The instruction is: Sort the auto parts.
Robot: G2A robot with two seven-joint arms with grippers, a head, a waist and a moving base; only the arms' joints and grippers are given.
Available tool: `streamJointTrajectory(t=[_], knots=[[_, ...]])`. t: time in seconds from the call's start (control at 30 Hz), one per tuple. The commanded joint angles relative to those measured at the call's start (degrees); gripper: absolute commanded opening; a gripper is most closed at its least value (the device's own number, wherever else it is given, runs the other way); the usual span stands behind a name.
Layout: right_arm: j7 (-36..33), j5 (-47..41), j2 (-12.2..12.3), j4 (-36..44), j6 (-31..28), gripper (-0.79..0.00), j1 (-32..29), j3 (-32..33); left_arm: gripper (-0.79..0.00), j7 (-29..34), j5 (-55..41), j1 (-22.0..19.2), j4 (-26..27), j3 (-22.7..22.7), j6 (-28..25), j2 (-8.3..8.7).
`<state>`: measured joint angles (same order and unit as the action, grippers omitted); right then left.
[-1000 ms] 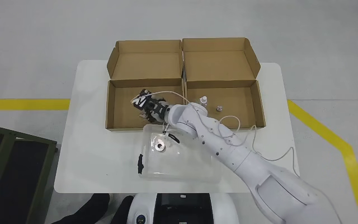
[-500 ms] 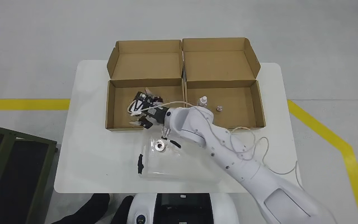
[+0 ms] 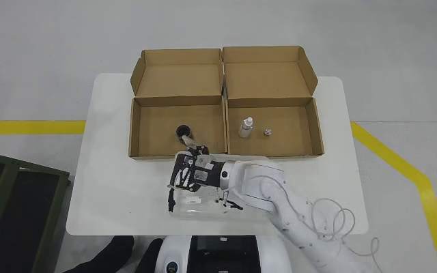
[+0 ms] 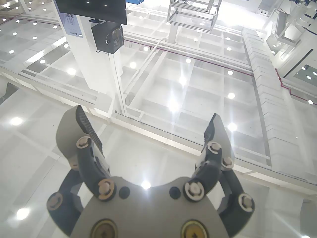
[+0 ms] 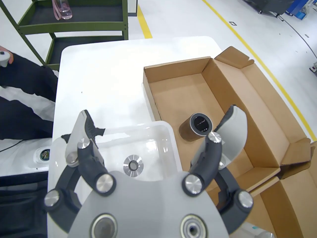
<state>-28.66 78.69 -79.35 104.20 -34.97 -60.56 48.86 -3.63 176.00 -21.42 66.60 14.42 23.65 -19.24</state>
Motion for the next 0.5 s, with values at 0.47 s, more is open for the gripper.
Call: streamJointTrajectory(t=[0.47], knots=[[3.89,6.06,1.82,-2.17,-4.55,0.000,-4.82,0.62,0.000,0.00,0.00,0.00,0.00,0.00,0.00,0.00]])
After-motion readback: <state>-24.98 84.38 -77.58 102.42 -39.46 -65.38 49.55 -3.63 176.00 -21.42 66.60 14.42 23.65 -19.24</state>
